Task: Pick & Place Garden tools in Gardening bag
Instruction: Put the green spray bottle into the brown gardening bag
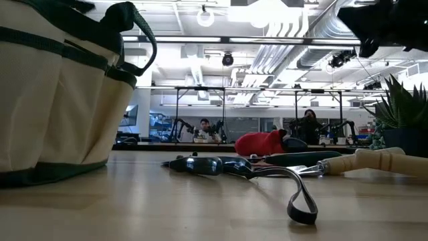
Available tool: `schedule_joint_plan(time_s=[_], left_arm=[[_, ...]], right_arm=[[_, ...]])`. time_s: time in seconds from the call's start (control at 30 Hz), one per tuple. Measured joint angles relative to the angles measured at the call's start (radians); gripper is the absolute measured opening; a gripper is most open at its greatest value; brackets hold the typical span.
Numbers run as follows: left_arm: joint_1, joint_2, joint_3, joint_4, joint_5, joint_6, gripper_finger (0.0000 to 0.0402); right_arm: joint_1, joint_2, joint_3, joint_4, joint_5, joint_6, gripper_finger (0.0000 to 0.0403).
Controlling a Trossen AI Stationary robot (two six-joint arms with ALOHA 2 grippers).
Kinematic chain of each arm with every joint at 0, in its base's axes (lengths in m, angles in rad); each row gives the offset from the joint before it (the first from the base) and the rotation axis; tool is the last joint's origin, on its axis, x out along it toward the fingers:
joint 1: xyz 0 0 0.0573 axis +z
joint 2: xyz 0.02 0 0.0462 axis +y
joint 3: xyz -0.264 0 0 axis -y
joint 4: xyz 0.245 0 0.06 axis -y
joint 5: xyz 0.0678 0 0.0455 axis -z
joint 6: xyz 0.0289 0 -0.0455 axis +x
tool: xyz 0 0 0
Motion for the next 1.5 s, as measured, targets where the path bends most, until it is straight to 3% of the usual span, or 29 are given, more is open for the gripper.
schedule_joint_plan(time_s=[0.17, 0.37, 0.57, 0.73, 0.97, 1.1, 1.33, 1.5], left_arm=[[0.000, 0.000, 0.000, 0.101, 0.109, 0.048, 0.0001], [0.000, 0.001, 0.000, 0.101, 0.131, 0.073, 0.0001], [0.000, 0.001, 0.000, 0.101, 0.130, 0.073, 0.0005], [0.000, 0.000, 0.000, 0.102, 0.128, 0.057, 0.0045], [0.000, 0.000, 0.000, 0.105, 0.127, 0.010, 0.0143], [0.000, 0.001, 0.001, 0.106, 0.127, 0.009, 0.0179], [0.000, 0.001, 0.001, 0.095, 0.125, 0.008, 0.0196], [0.000, 0.001, 0.001, 0.089, 0.124, 0.008, 0.0196]], right_arm=[[0.000, 0.003, 0.022, 0.043, -0.011, 0.027, 0.0092], [0.000, 0.077, 0.093, 0.043, -0.010, 0.034, 0.0149], [0.000, 0.244, 0.224, -0.002, -0.011, 0.037, 0.0209], [0.000, 0.418, 0.390, -0.175, -0.005, 0.065, 0.0240], [0.000, 0.612, 0.591, -0.342, -0.008, 0.100, 0.0249], [0.001, 0.674, 0.716, -0.511, -0.002, 0.120, 0.0247], [0.066, 0.809, 0.962, -0.884, 0.030, 0.278, 0.0247], [0.208, 0.913, 1.100, -0.943, 0.016, 0.302, 0.0247]])
